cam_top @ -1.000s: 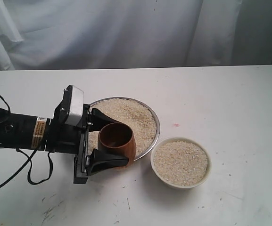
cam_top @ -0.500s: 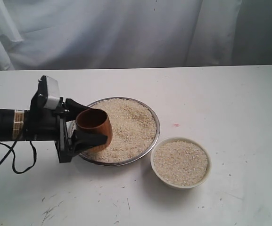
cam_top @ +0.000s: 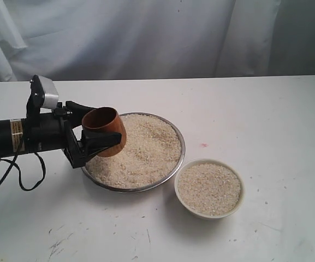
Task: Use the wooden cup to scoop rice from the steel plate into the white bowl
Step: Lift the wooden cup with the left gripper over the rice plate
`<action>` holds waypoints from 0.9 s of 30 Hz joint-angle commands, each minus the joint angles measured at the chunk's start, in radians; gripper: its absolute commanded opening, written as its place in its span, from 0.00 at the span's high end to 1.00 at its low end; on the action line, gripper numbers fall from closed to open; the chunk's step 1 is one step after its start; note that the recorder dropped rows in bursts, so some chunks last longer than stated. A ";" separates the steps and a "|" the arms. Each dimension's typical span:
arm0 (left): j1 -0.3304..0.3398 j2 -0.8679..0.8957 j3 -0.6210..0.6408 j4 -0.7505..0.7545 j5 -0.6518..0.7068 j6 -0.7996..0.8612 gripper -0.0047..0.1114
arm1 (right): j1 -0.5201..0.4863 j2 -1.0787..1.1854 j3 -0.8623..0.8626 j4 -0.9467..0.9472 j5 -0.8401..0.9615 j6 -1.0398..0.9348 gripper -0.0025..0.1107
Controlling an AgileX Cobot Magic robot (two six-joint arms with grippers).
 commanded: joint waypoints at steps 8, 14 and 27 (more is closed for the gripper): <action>-0.081 0.072 -0.075 0.001 -0.003 -0.015 0.96 | 0.001 0.003 0.004 0.001 -0.004 0.000 0.98; -0.084 0.107 -0.099 -0.010 0.023 -0.046 0.96 | 0.001 0.003 0.004 0.001 -0.004 0.000 0.98; -0.082 0.137 -0.099 -0.110 0.132 -0.002 0.96 | 0.001 0.003 0.004 0.001 -0.004 0.000 0.98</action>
